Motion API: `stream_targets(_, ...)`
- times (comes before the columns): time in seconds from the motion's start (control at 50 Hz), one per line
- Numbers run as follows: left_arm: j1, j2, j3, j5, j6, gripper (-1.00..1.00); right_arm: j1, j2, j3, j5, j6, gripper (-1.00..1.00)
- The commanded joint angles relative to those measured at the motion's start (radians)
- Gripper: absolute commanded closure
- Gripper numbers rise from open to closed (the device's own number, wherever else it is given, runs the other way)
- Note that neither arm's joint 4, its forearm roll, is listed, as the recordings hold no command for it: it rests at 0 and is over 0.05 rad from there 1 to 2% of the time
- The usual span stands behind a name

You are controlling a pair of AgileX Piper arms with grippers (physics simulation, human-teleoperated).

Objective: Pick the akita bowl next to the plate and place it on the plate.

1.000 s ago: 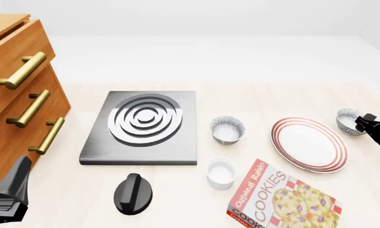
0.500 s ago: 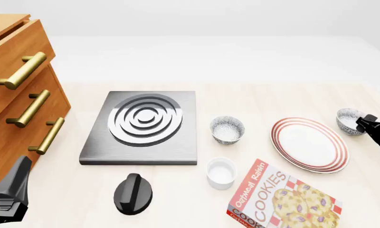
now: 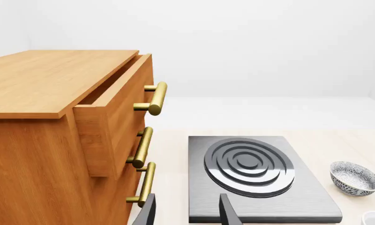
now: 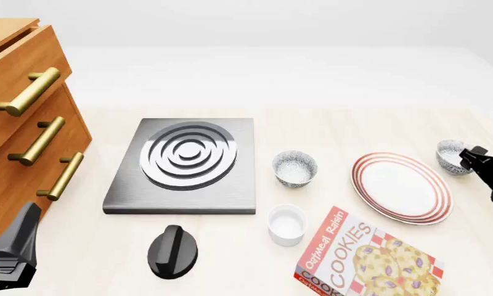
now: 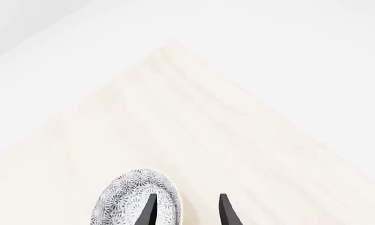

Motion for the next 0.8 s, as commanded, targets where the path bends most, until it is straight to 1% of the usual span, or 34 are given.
stream_targets(0.02, 0.0, 0.0, 0.0, 0.0, 0.0, -1.0, 0.016, 0.091, 0.001, 0.021, 0.008, 1.0)
stream_targets(0.4, 0.0, 0.0, 0.0, 0.0, 0.0, -1.0, 0.018, 0.083, -0.001, 0.03, 0.021, 1.0)
stream_targets(0.62, 0.0, 0.0, 0.0, 0.0, 0.0, -1.0, 0.029, 0.007, 0.025, 0.048, 0.051, 1.0)
stream_targets(0.8, 0.0, 0.0, 0.0, 0.0, 0.0, -1.0, 0.023, -0.051, 0.034, 0.069, 0.07, 1.0)
